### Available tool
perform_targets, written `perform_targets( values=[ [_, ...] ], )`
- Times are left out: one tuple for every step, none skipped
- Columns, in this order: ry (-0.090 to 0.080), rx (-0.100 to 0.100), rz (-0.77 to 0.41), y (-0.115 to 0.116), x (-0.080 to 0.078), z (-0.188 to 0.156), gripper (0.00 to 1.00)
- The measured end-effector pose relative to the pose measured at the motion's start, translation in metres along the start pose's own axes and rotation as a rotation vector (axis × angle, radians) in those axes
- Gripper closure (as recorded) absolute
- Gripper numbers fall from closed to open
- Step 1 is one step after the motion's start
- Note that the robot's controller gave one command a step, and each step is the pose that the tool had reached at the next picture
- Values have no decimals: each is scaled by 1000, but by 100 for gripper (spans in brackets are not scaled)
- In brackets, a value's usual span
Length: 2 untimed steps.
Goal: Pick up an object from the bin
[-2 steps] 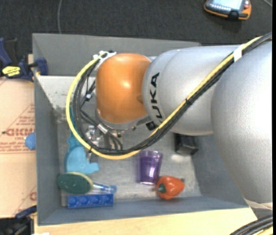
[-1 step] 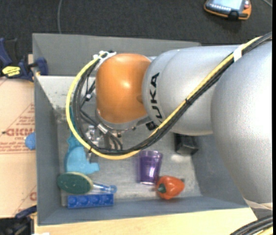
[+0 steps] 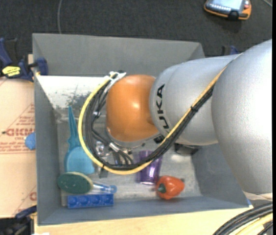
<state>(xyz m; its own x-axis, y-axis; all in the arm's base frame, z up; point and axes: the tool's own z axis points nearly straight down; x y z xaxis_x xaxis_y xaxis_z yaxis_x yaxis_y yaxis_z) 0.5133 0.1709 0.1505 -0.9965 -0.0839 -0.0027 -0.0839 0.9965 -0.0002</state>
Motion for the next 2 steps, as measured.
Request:
perform_targets(
  values=[
    [-9,-2,-26,-19,-8,3,0],
    [-9,-3,-25,-18,-7,3,0]
  ],
)
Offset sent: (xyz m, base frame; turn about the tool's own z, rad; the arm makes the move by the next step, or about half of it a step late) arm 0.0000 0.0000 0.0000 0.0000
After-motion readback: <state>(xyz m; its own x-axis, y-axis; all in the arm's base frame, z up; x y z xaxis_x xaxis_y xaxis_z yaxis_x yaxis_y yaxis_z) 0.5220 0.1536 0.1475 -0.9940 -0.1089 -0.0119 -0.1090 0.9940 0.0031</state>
